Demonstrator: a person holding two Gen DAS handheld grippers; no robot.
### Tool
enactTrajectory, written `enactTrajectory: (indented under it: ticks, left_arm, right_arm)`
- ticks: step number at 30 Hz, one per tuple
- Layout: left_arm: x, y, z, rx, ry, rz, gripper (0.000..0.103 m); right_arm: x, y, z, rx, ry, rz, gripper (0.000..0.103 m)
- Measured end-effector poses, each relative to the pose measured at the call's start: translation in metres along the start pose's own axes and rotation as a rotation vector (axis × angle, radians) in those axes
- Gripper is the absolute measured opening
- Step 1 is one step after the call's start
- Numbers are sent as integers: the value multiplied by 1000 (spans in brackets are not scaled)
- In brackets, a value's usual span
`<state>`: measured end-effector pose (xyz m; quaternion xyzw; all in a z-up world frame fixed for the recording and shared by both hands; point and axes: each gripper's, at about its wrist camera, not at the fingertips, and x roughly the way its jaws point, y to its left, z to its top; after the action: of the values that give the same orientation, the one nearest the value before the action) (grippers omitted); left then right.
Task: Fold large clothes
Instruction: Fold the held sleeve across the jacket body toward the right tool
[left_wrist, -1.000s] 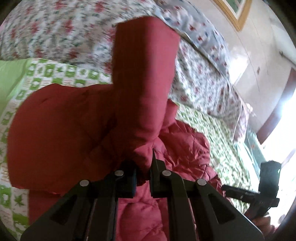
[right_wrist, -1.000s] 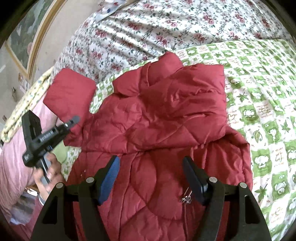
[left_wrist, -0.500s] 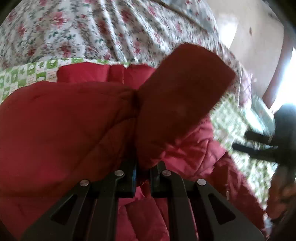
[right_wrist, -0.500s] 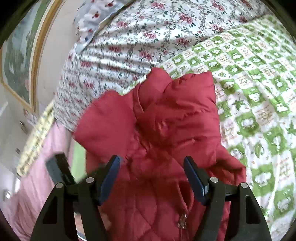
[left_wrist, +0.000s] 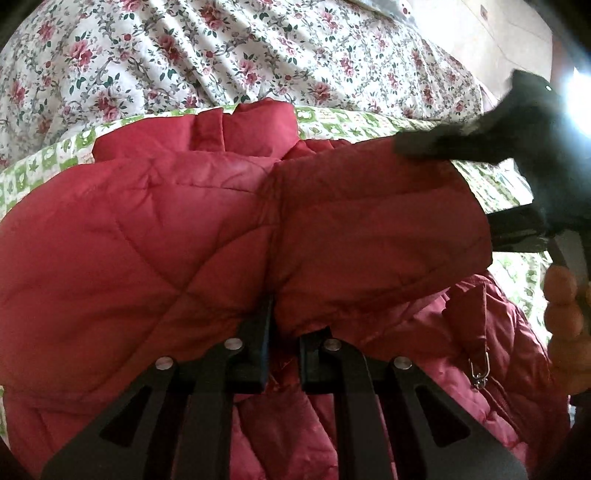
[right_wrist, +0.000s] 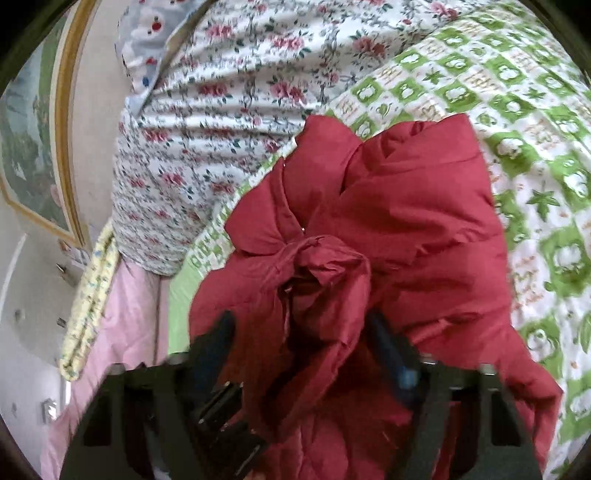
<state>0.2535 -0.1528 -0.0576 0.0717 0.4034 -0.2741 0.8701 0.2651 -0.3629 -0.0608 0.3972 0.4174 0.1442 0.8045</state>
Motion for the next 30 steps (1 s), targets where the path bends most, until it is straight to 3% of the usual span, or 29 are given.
enactTrajectory:
  ticks: [1,2,5,12,23,30]
  left_arm:
    - [-1,1,0,0,3,0,8]
    - [-2,3,0,-8,11,-12,12]
    - [-6,13,0,-49,28,-72,20]
    - [-35,33,-9,-119,26,-144,21]
    - [-72,105,18,-224,-62,-32,21]
    - [-32,138,15,-266,45,-24,21]
  right_arm:
    - [4,1,0,-4,8,-11,35]
    - [5,0,0,-3,7,-20,23]
    - [5,-3,-1,-11,2,-45,11]
    - [-7,-5,-5,-43,-19,-76,7]
    - [-25,-16,-10,-95,-41,-130,7]
    - [-15,-20,-12,-146,-39,-188,12]
